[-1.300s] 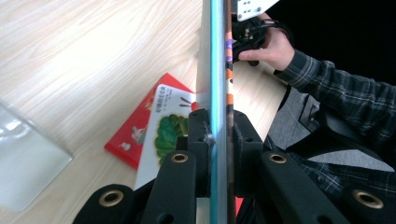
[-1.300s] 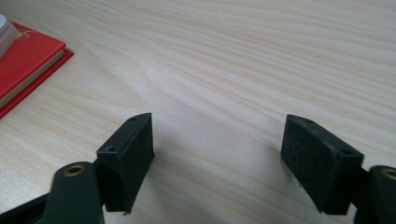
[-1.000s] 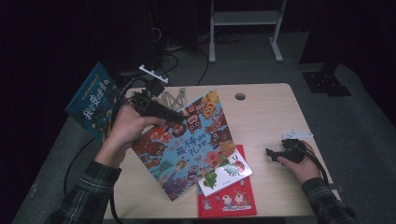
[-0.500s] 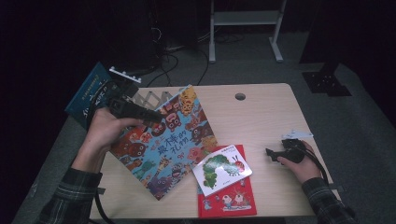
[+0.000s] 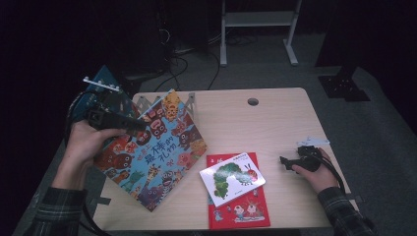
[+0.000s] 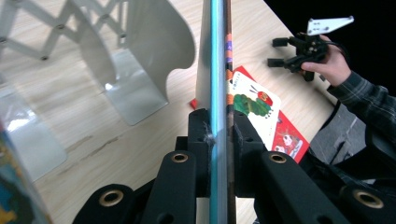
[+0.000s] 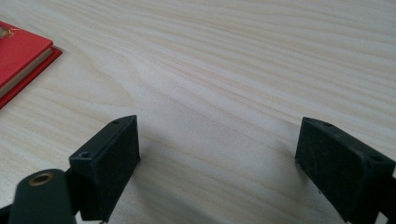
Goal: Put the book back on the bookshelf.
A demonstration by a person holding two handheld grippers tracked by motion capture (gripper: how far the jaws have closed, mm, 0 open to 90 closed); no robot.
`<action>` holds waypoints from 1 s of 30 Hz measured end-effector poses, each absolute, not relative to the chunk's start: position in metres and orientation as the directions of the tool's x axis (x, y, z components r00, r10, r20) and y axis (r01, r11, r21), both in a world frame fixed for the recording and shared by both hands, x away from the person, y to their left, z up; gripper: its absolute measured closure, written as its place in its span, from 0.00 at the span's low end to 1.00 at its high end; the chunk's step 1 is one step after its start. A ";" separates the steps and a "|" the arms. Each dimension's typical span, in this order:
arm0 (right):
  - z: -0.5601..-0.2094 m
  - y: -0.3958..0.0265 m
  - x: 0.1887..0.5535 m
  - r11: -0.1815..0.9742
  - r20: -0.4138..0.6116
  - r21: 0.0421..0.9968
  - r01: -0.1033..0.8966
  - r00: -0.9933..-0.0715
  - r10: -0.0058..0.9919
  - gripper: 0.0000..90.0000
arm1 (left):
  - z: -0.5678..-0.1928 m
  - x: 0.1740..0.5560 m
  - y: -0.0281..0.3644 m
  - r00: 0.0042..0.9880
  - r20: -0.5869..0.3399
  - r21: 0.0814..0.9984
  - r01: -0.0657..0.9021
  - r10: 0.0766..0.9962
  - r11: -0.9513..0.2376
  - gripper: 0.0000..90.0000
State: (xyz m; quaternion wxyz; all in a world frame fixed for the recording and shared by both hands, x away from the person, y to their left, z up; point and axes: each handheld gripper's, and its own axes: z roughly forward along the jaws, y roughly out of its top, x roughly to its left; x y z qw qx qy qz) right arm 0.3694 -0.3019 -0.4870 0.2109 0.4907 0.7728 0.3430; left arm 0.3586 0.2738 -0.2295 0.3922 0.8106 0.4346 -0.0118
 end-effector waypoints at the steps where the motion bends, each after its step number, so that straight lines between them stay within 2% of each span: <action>1: -0.487 -0.302 0.369 0.283 0.010 0.737 0.614 -0.429 0.903 0.14 | -0.230 0.358 0.277 0.615 -0.359 0.626 0.717 0.702 -0.307 0.90; 11: -0.487 -0.301 0.369 0.277 0.013 0.736 0.618 -0.422 0.906 0.14 | -0.234 0.348 0.311 0.547 -0.337 0.613 0.745 0.766 -0.262 0.90; 30: -0.487 -0.301 0.368 0.276 0.013 0.735 0.620 -0.419 0.908 0.14 | -0.239 0.341 0.348 0.444 -0.322 0.589 0.786 0.836 -0.191 0.90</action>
